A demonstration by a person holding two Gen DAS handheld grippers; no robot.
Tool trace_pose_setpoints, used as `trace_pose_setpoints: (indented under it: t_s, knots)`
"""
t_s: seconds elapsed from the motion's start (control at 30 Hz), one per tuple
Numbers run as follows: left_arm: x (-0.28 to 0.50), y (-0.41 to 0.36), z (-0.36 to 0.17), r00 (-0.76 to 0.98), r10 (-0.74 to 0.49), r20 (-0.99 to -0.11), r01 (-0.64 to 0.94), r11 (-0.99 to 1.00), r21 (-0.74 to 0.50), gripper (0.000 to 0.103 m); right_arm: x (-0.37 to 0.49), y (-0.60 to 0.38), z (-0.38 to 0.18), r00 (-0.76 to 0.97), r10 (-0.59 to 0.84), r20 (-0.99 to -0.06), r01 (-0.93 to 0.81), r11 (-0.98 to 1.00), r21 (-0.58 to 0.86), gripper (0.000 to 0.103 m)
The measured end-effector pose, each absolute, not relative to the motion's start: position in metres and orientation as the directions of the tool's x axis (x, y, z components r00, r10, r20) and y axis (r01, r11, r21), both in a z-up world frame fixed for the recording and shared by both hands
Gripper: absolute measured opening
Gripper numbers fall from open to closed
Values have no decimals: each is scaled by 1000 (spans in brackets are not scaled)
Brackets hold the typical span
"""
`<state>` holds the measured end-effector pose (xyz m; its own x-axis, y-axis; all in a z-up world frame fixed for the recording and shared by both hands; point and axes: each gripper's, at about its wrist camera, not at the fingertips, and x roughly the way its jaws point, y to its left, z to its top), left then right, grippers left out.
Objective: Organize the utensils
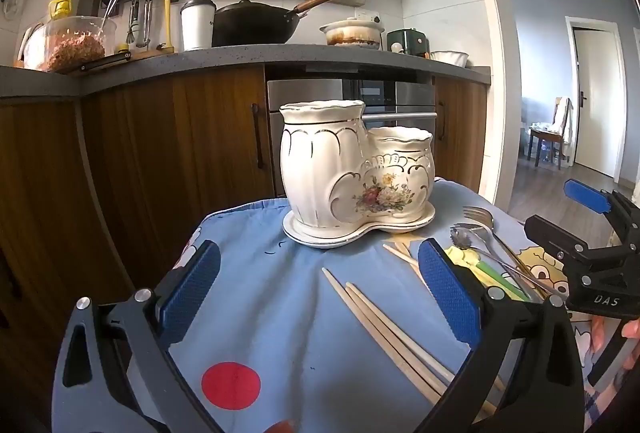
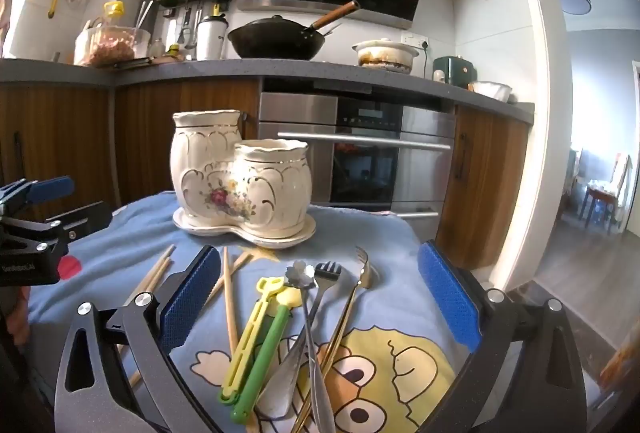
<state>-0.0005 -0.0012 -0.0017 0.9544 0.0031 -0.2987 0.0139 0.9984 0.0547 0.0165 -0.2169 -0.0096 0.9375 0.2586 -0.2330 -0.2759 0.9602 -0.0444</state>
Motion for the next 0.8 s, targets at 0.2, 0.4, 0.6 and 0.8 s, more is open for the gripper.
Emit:
trace_pose_setpoints:
  t_s: [0.2, 0.4, 0.6, 0.8]
  knots:
    - [0, -2, -3, 954, 6, -299, 11, 998, 57, 98, 16, -217, -10, 938, 258, -233, -275, 960, -45, 98]
    - [1, -2, -3, 953, 5, -304, 14, 998, 61, 98, 17, -216, -10, 937, 258, -234, -276, 960, -45, 98]
    - [1, -2, -3, 954, 6, -300, 13, 998, 61, 98, 17, -216, -10, 937, 258, -234, -276, 960, -46, 98]
    - [2, -2, -3, 953, 5, -303, 14, 998, 63, 98, 17, -216, -10, 938, 258, -234, -276, 960, -46, 98]
